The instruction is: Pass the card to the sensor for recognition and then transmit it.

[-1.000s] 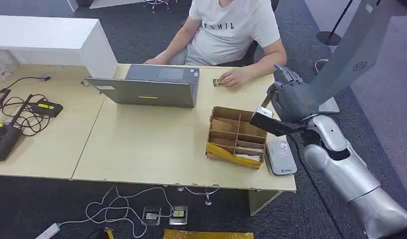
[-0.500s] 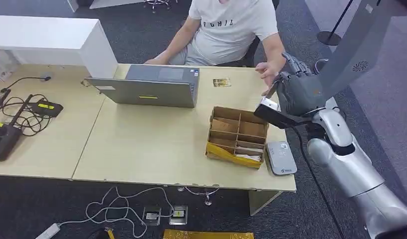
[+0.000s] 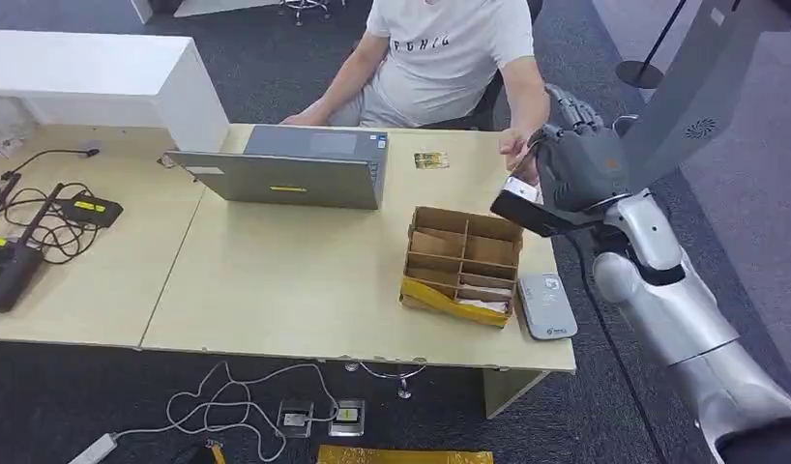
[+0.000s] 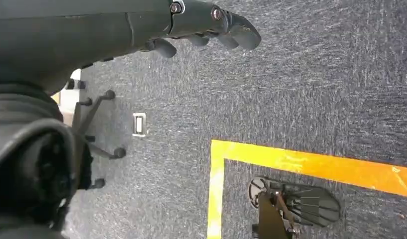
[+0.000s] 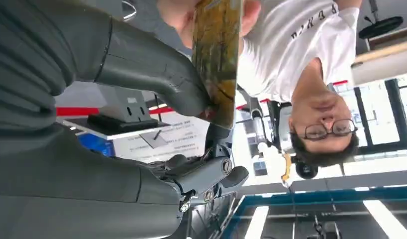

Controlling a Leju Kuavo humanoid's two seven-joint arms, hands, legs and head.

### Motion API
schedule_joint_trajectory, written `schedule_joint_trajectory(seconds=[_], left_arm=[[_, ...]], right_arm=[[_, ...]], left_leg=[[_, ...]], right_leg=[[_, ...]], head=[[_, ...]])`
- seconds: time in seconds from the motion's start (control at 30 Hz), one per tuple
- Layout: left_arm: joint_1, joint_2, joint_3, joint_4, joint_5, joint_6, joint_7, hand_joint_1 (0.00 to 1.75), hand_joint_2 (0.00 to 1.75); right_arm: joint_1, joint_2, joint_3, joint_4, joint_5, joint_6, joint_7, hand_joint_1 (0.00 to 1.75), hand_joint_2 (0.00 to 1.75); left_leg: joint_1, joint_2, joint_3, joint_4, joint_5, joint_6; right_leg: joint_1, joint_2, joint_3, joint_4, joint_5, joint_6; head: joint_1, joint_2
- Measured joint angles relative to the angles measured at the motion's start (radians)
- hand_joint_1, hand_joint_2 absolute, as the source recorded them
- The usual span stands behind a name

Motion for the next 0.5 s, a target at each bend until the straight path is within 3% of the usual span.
schedule_joint_trajectory(seconds=[0.27, 0.5], left_arm=[[-0.017, -0.001, 0.0, 0.0, -0.01, -0.012, 0.012, 0.0, 0.0], [-0.021, -0.002, 0.0, 0.0, -0.01, -0.015, 0.012, 0.0, 0.0]], right_arm=[[-0.08, 0.082, 0.0, 0.213, 0.015, -0.054, -0.039, 1.75, 1.75], [-0.101, 0.117, 0.0, 0.304, 0.015, -0.056, -0.047, 1.75, 1.75]], left_leg=[[0.0, 0.0, 0.0, 0.0, 0.0, 0.0], [0.0, -0.001, 0.0, 0.0, 0.0, 0.0]], right_leg=[[0.0, 0.0, 0.0, 0.0, 0.0, 0.0], [0.0, -0.001, 0.0, 0.0, 0.0, 0.0]], head=[[0.0, 0.0], [0.0, 0.0]])
